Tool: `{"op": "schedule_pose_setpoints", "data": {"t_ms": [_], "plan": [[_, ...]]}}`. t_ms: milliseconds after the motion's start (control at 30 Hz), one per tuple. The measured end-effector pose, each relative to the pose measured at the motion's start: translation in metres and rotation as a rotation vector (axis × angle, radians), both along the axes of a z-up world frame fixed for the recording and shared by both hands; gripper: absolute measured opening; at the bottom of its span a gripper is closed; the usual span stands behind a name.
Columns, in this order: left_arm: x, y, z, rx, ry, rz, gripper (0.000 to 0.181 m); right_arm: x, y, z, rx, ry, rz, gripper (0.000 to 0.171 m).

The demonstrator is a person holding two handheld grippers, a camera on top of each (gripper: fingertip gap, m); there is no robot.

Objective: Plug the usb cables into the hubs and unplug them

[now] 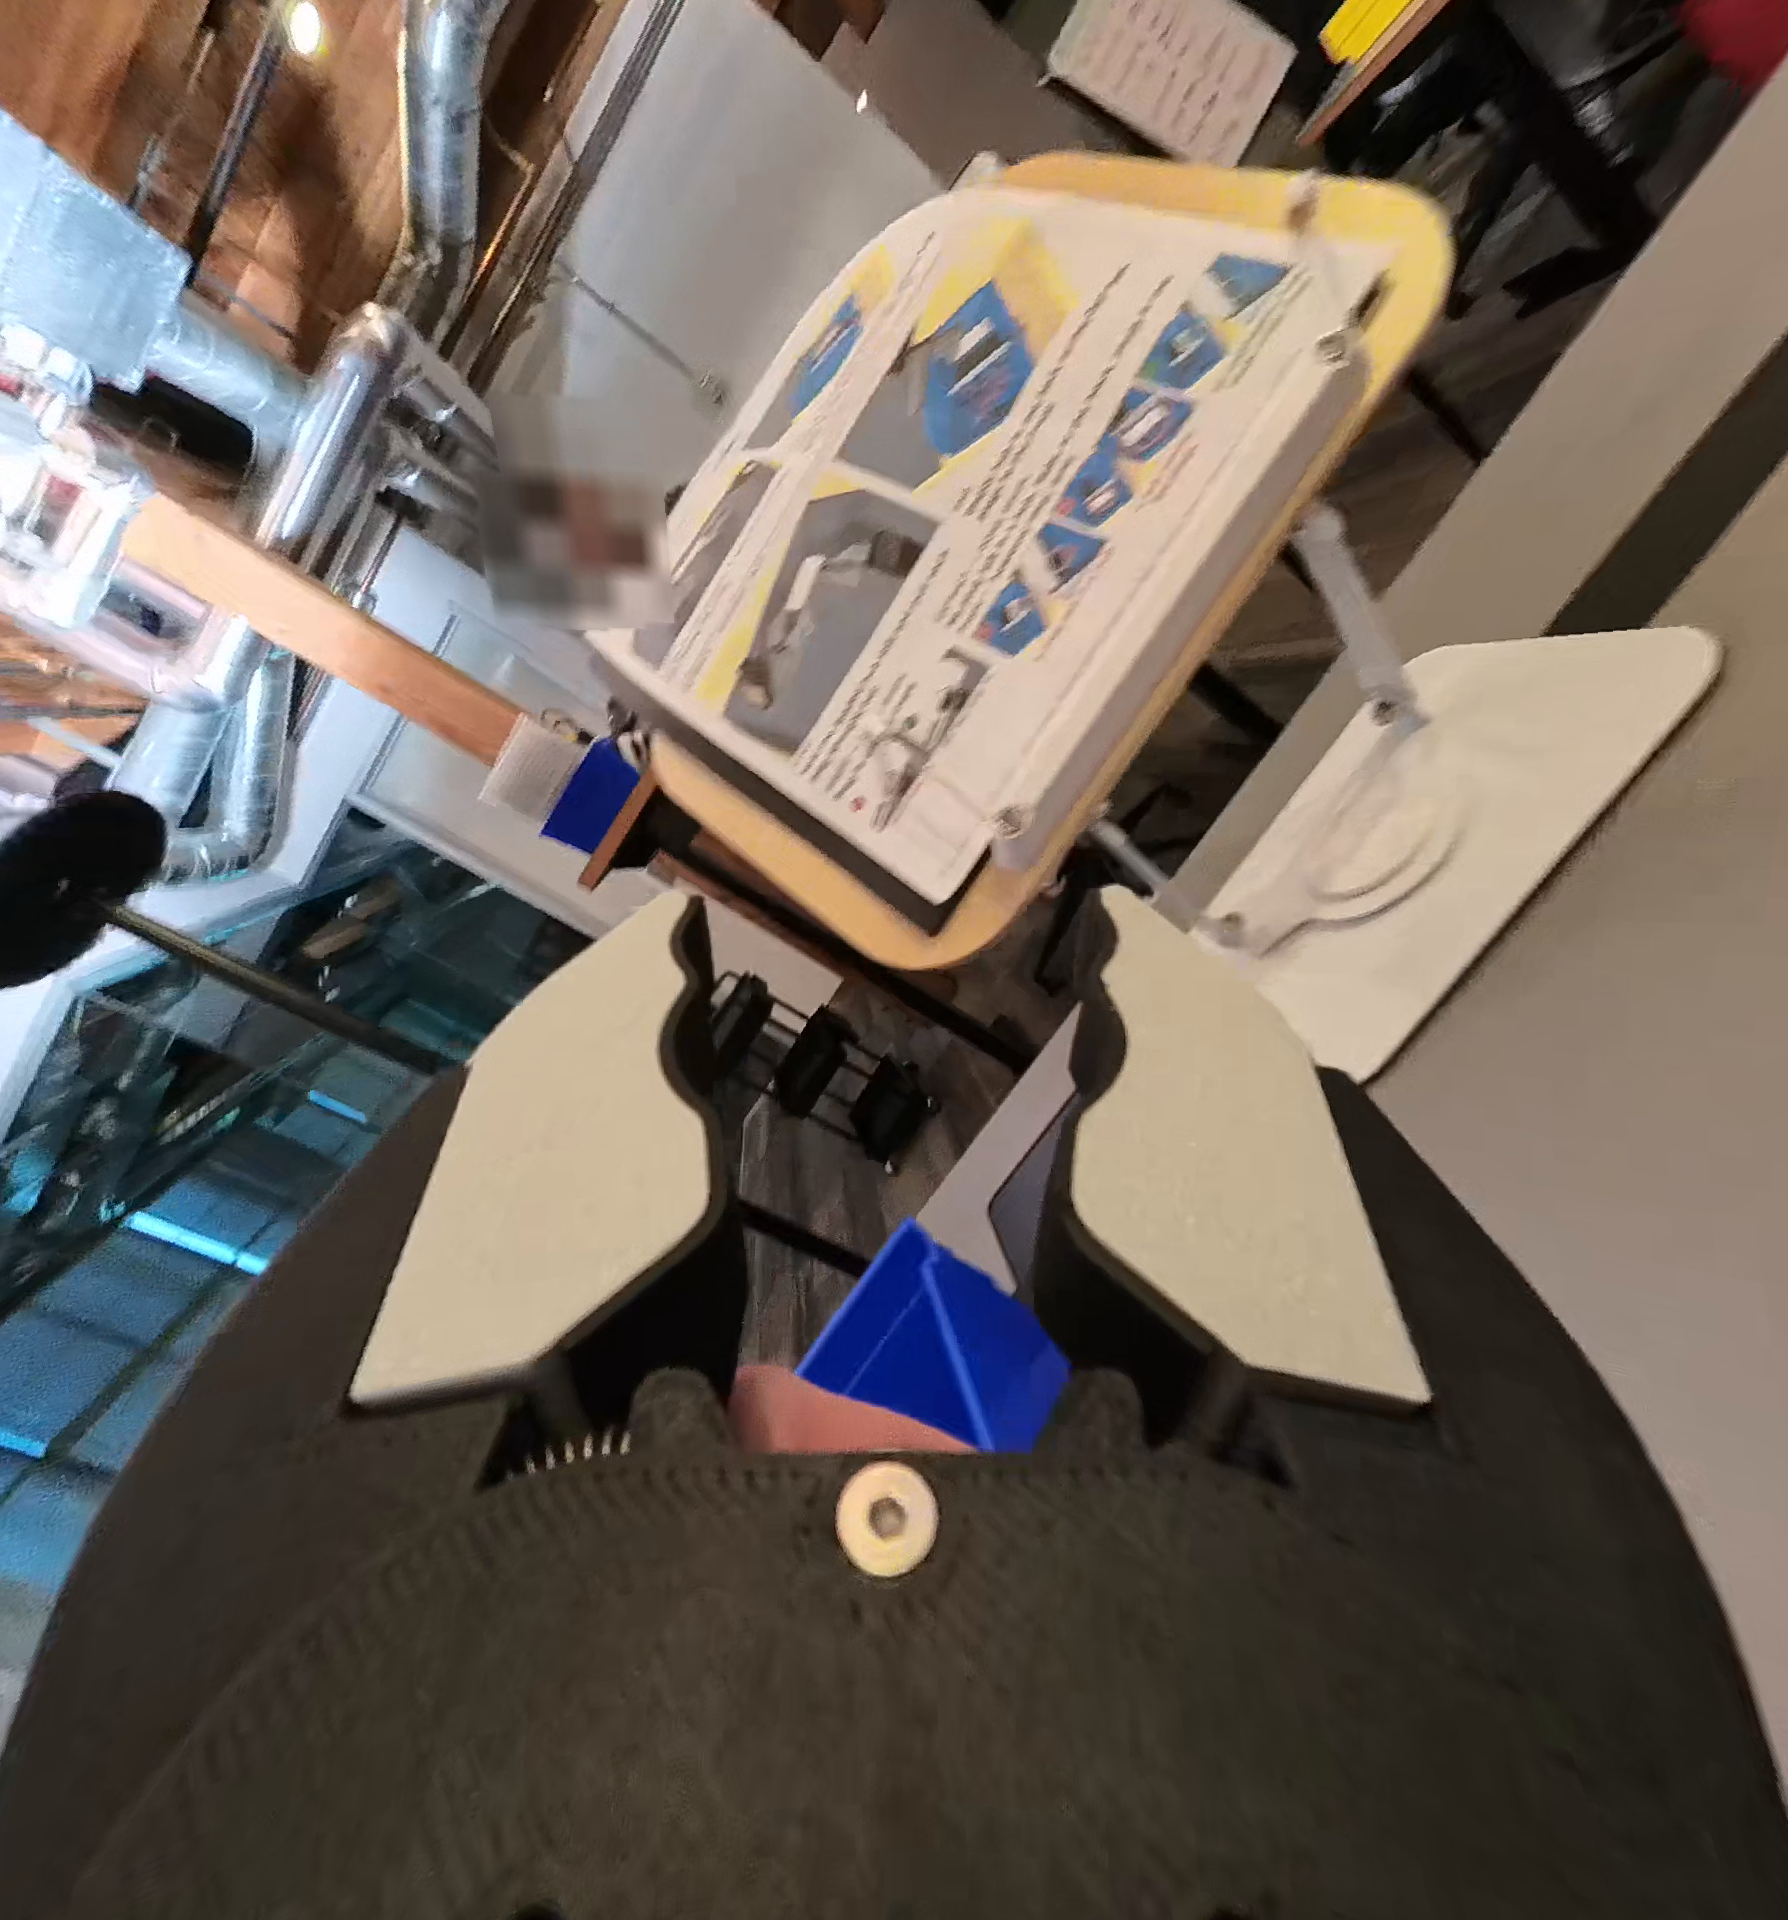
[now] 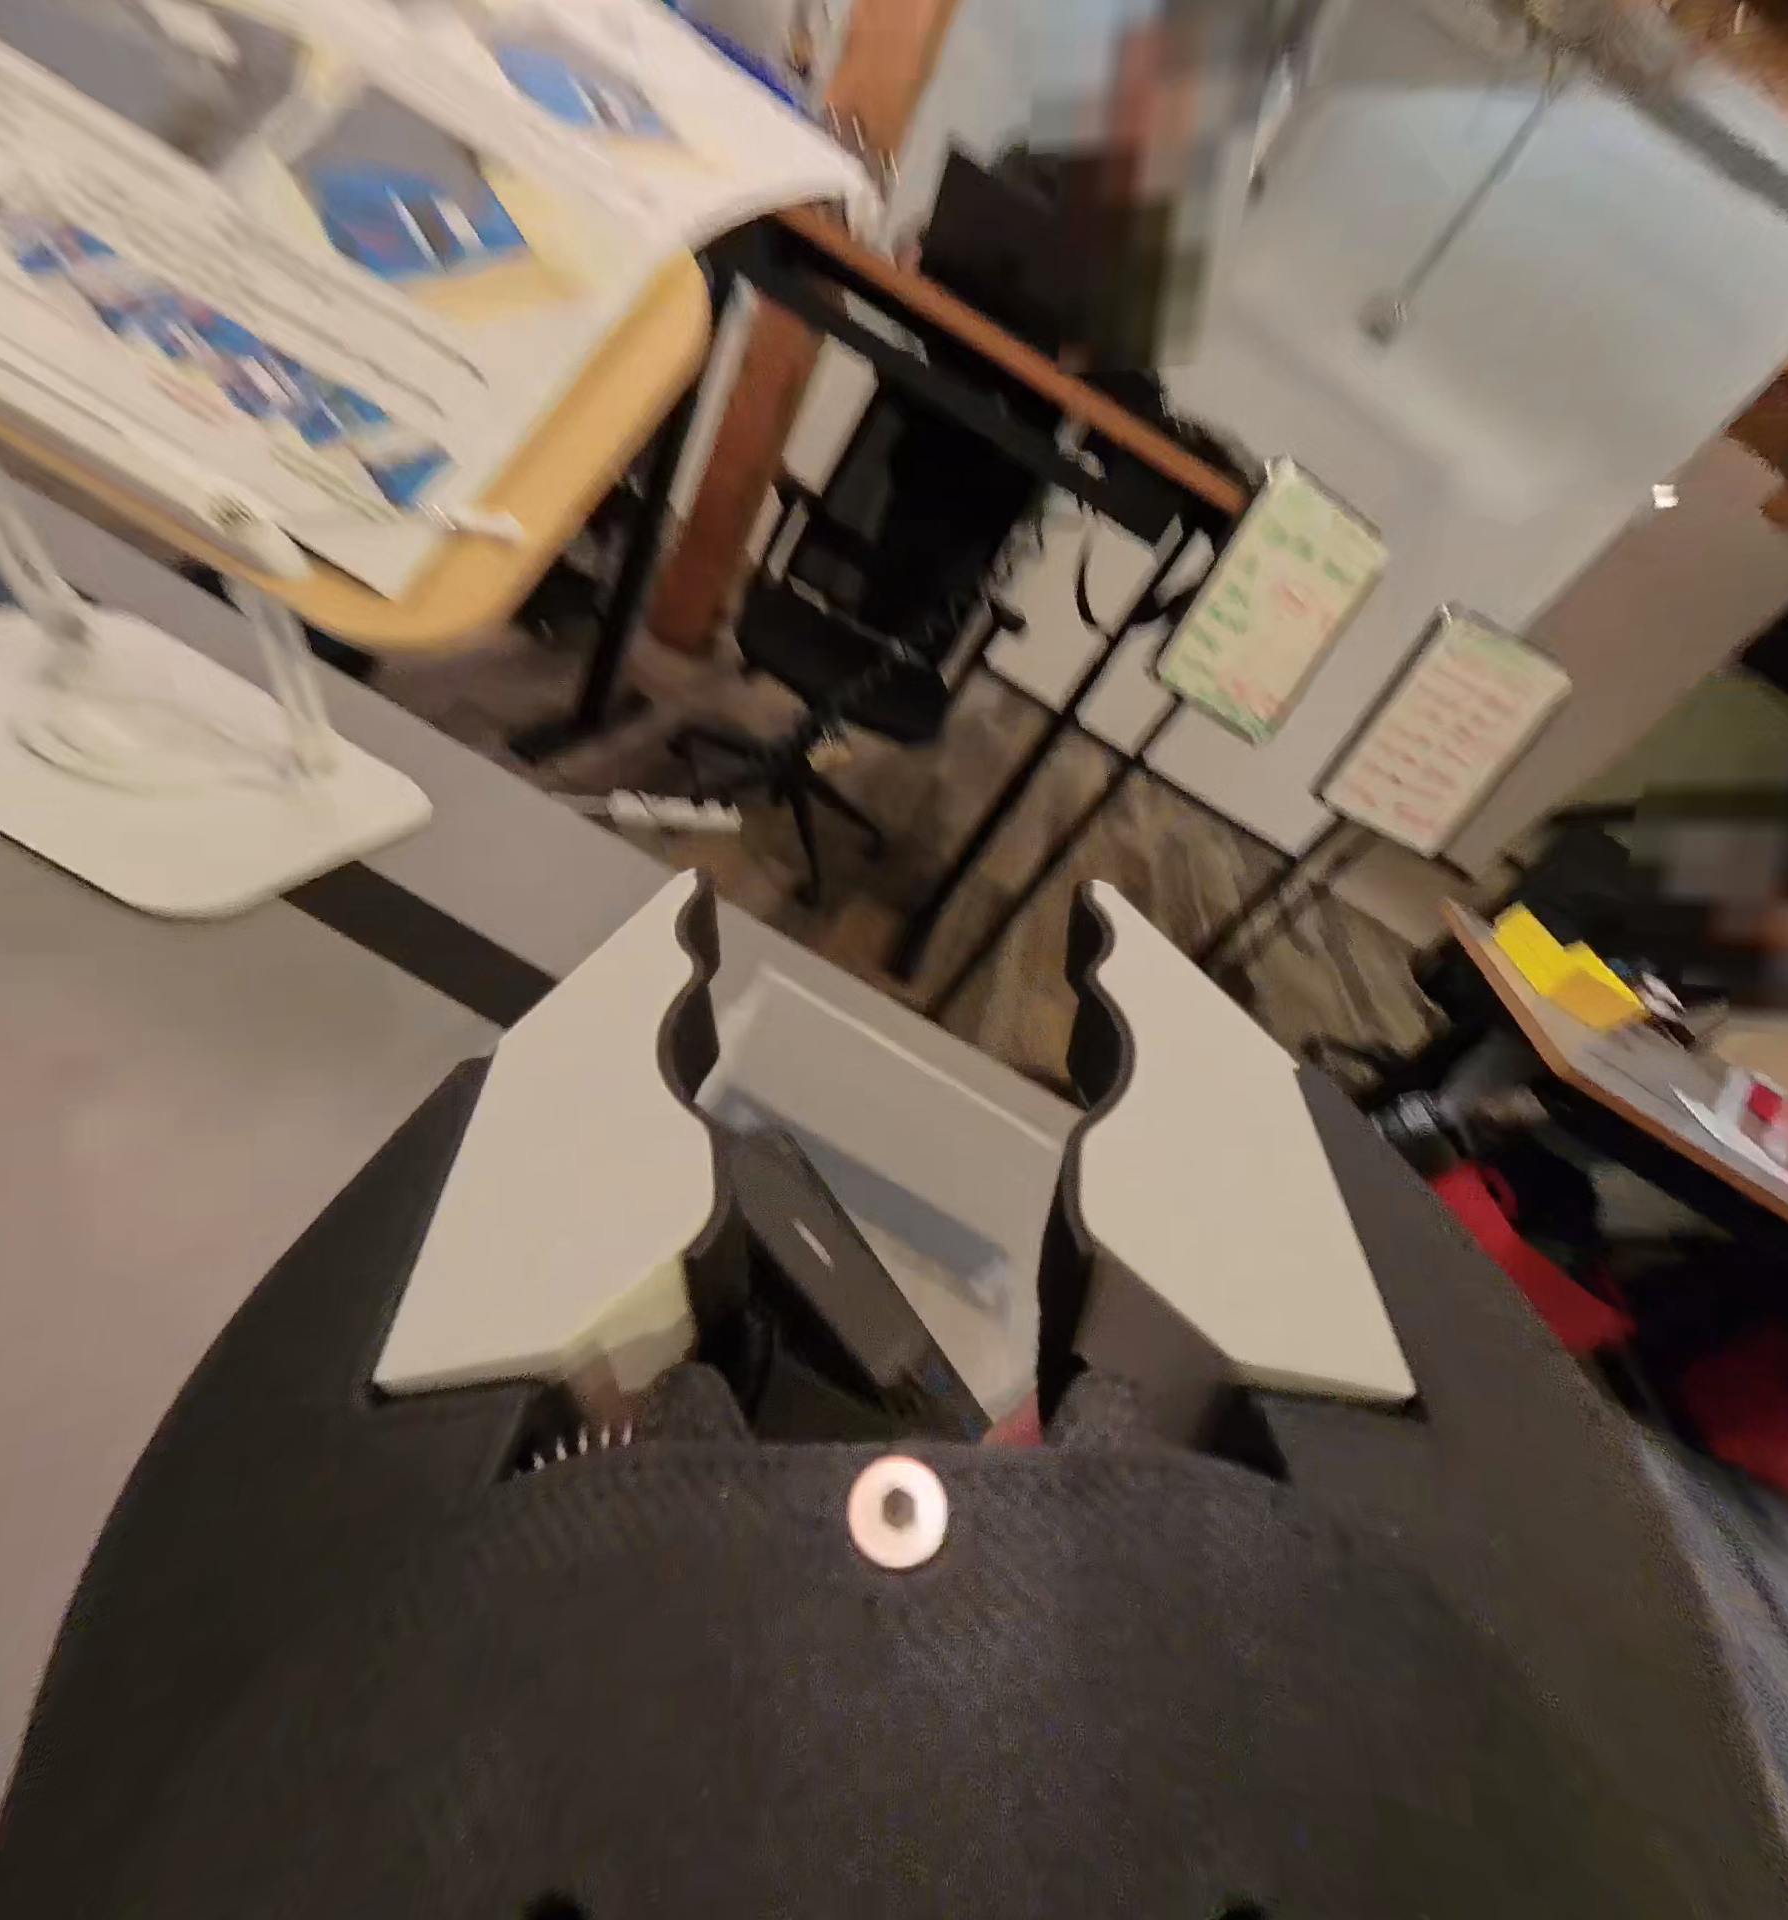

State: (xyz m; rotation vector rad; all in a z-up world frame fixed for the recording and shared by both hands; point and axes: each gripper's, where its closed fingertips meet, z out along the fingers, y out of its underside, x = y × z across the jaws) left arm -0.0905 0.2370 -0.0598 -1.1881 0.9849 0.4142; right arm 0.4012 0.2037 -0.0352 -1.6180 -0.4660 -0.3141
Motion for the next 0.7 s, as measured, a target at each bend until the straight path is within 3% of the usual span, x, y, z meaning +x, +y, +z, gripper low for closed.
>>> {"op": "schedule_pose_setpoints", "data": {"t_ms": [133, 300, 500, 700], "plan": [[-0.047, 0.009, 0.028, -0.036, -0.069, 0.073, 0.066, 0.076, -0.019, -0.028, -0.209, -0.001, -0.167, 0.064], [-0.127, 0.027, 0.023, -0.157, -0.045, 0.208, 0.07, 0.142, -0.049, -0.09, -0.508, 0.013, -0.268, 0.067], [-0.228, 0.026, -0.028, -0.382, -0.127, 0.388, 0.079, 0.163, -0.082, -0.145, -0.662, 0.162, -0.241, 0.07], [-0.306, 0.003, -0.089, -0.569, -0.258, 0.534, 0.083, 0.162, -0.093, -0.188, -0.738, 0.214, -0.229, 0.067]]}}
